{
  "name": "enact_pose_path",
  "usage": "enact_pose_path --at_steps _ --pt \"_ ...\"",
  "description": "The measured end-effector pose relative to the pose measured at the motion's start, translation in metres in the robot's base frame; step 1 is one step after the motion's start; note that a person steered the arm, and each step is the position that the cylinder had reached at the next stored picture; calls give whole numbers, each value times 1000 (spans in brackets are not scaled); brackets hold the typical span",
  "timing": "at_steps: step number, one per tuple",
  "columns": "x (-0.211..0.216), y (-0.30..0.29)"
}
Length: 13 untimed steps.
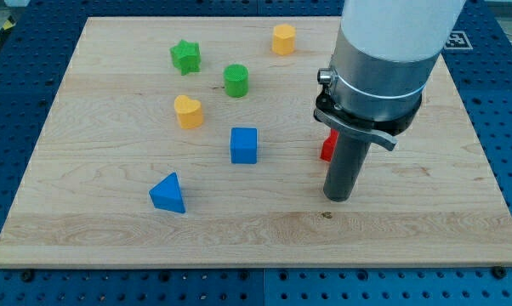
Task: Drag red star towards red circle
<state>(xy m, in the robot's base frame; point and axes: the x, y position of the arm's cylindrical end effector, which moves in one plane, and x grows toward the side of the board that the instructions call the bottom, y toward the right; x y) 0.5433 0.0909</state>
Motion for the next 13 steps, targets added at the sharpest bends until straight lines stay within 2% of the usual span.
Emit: enact_pose_path --at_steps 2,5,9,13 --pt "0 0" --pt "-9 -31" --pt "-38 -14" --pt "-36 -12"
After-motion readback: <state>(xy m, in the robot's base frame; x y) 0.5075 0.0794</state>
